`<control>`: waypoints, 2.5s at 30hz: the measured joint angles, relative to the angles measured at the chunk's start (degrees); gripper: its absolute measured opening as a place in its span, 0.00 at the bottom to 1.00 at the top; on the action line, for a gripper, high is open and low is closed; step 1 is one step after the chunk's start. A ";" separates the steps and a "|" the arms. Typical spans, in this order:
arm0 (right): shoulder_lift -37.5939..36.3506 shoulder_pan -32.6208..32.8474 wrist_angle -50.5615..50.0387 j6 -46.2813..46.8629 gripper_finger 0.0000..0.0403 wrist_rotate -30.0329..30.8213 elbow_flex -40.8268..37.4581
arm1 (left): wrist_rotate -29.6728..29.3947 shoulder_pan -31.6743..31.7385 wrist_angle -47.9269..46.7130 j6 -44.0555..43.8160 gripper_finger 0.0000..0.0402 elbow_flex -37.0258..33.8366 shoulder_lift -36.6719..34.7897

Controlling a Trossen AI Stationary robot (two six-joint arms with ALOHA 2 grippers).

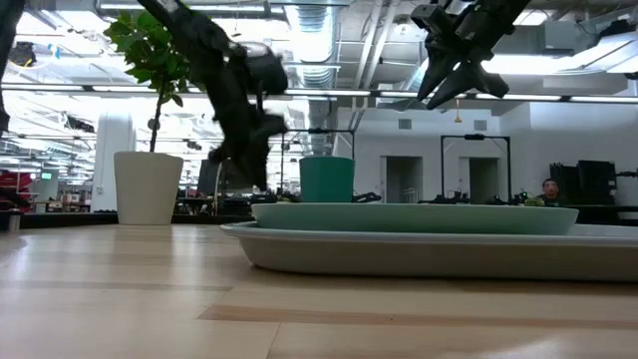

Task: Pick and place plate/cup/fork/spoon on tray
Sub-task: Put the orange spoon on the blue tray to the right of the orange fork

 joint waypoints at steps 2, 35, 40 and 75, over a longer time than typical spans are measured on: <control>0.00 -0.47 0.65 0.00 0.32 0.00 0.00 | -0.39 -1.15 0.11 -0.19 0.00 0.03 -2.76; 8.87 -6.36 24.50 -6.14 0.32 -17.70 1.50 | -8.92 -18.34 2.58 4.85 0.00 0.13 -14.73; 12.45 -5.47 24.68 -7.43 0.32 -18.10 5.24 | -9.20 -18.34 1.53 4.45 0.00 0.13 -14.73; 24.44 -6.00 23.06 -13.56 0.13 -17.68 14.71 | -10.69 -18.58 -1.95 1.76 0.00 0.19 -14.73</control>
